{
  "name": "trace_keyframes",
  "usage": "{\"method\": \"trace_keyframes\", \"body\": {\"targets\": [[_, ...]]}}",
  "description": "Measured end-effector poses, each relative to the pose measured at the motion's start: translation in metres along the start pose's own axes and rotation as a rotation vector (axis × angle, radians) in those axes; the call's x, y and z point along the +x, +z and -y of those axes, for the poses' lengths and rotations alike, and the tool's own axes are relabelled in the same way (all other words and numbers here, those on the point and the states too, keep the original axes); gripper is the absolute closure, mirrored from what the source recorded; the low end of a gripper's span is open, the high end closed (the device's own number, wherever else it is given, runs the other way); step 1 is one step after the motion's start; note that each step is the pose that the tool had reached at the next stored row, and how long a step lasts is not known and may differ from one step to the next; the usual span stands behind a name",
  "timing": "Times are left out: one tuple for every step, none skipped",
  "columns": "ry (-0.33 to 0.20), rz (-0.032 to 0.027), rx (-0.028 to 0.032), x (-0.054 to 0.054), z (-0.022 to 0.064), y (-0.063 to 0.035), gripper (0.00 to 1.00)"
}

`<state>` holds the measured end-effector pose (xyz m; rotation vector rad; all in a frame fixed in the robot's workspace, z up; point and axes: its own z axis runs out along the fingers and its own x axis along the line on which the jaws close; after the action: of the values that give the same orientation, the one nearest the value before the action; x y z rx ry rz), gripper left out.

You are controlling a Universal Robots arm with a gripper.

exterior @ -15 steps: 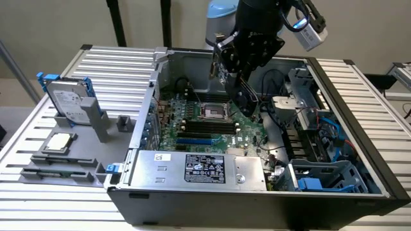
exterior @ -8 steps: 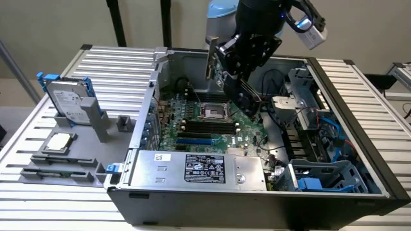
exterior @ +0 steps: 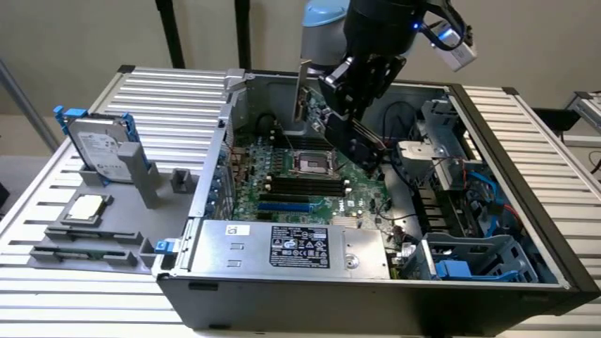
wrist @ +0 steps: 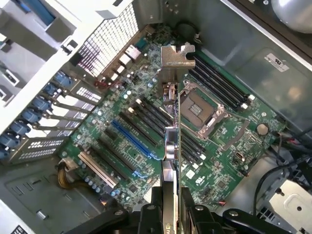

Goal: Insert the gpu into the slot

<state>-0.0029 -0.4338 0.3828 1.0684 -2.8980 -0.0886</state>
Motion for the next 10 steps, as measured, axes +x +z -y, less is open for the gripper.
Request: {"method": "trace_keyframes", "body": {"targets": [[-0.017,-0.0003,0.0011,0.0000,0.0001,0.0006,0.74],[-0.037,-0.0006,0.0024,-0.0001,0.0001,0.0014,0.74],[-0.054,-0.0009,0.0035,-0.0001,0.0002,0.0021,0.74],[-0.072,-0.0011,0.0047,-0.0001,0.0002,0.0028,0.74],[-0.092,-0.0013,0.0060,-0.0001,0.0003,0.0035,0.74],[-0.110,-0.0015,0.0071,-0.0001,0.0003,0.0042,0.74],[-0.128,-0.0016,0.0083,-0.0002,0.0004,0.0050,0.74],[-0.144,-0.0016,0.0094,-0.0002,0.0004,0.0056,0.74],[-0.163,-0.0017,0.0105,-0.0002,0.0005,0.0062,0.74],[-0.181,-0.0017,0.0114,-0.0002,0.0005,0.0069,0.74]]}}
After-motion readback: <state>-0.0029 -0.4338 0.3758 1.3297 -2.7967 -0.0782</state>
